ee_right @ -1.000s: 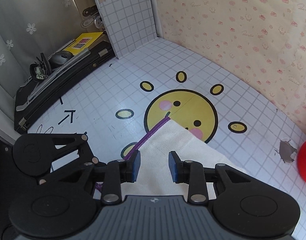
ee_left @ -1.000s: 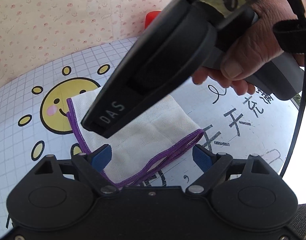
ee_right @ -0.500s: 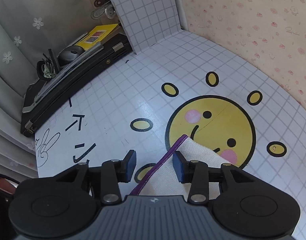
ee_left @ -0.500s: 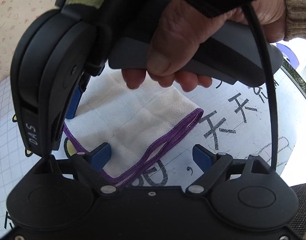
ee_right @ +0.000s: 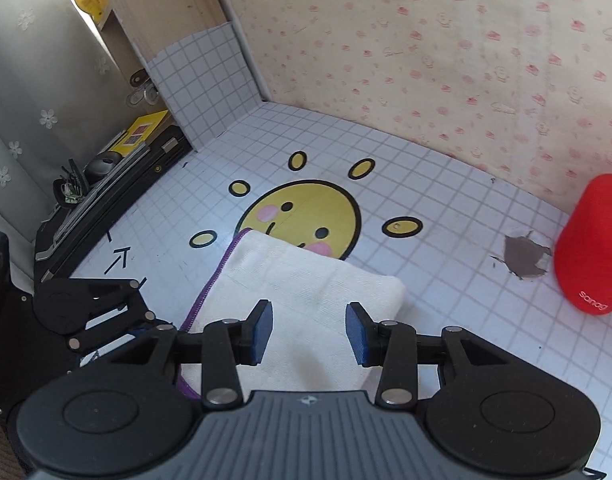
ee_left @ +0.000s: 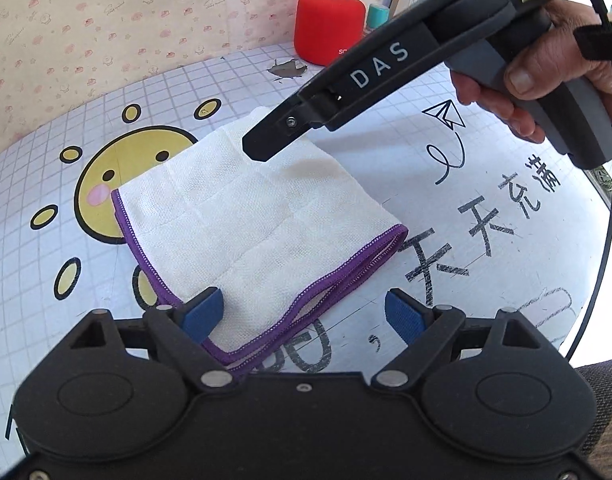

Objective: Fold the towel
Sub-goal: 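Lower the corner onto the strip's other end and open the right gripper, then pull the open right gripper back from the folded towel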

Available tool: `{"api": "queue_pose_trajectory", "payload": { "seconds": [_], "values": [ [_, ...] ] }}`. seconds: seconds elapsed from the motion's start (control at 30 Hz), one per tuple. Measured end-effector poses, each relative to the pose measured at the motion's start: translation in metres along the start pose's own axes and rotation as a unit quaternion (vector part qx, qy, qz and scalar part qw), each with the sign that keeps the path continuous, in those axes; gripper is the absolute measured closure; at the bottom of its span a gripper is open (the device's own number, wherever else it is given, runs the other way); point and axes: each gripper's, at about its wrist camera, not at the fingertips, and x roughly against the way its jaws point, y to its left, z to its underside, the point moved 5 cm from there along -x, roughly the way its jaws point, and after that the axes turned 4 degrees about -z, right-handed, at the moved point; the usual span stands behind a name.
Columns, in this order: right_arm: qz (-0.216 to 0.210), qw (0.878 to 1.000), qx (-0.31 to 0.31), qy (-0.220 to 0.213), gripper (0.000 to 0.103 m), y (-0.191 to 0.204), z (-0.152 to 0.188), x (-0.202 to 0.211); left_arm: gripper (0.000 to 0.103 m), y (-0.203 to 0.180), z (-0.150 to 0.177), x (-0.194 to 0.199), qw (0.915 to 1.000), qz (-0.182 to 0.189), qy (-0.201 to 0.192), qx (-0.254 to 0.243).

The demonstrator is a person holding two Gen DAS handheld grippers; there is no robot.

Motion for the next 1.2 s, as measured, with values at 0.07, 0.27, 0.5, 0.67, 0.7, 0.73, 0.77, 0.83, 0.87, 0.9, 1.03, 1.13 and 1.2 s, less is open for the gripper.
{"api": "queue_pose_trajectory", "payload": {
  "seconds": [0.07,0.27,0.5,0.67,0.7,0.73,0.77,0.83,0.87,0.9,1.03,1.13,1.2],
  "values": [
    [0.001,1.000,-0.003,-0.006,0.064,-0.004,-0.001,0.000,0.014,0.006,-0.007,0.009,0.9999,0.002,-0.008,0.013],
    [-0.009,1.000,0.000,-0.007,0.064,-0.008,-0.006,-0.008,0.014,0.027,-0.034,0.018,0.9982,-0.024,-0.023,0.051],
    [-0.020,1.000,-0.001,-0.001,0.063,-0.009,-0.002,-0.015,0.014,0.029,-0.043,0.001,0.9979,-0.041,-0.004,0.051],
    [-0.012,1.000,0.017,0.024,0.062,-0.007,0.007,-0.026,0.014,0.018,-0.031,-0.015,0.9981,-0.055,0.022,0.017],
    [-0.010,0.999,0.023,0.023,0.061,-0.006,0.009,-0.027,0.014,0.013,-0.029,-0.015,0.9982,-0.057,0.020,0.005],
    [-0.007,0.999,0.030,0.020,0.059,-0.004,0.011,-0.027,0.014,0.010,-0.028,-0.015,0.9982,-0.055,0.021,-0.001],
    [-0.007,0.999,0.034,0.018,0.057,-0.003,0.013,-0.027,0.012,0.008,-0.027,-0.015,0.9983,-0.053,0.022,-0.004],
    [-0.005,0.999,0.043,0.014,0.053,-0.001,0.016,-0.027,0.007,0.002,-0.024,-0.017,0.9978,-0.058,0.026,-0.020],
    [0.000,0.998,0.056,0.012,0.053,0.000,0.019,-0.027,0.006,-0.002,-0.022,-0.018,0.9974,-0.061,0.025,-0.031],
    [0.004,0.998,0.064,0.010,0.053,0.001,0.021,-0.026,0.006,-0.005,-0.021,-0.018,0.9974,-0.059,0.024,-0.032],
    [0.021,0.996,0.091,0.010,0.053,0.003,0.031,-0.019,0.006,-0.016,-0.024,-0.018,0.9977,-0.051,0.027,-0.035],
    [0.038,0.992,0.115,0.014,0.052,0.003,0.040,-0.012,0.006,-0.024,-0.027,-0.021,0.9975,-0.046,0.026,-0.047],
    [0.053,0.991,0.120,0.016,0.052,0.001,0.045,-0.007,0.006,-0.028,-0.031,-0.023,0.9975,-0.042,0.024,-0.051]
  ]
}}
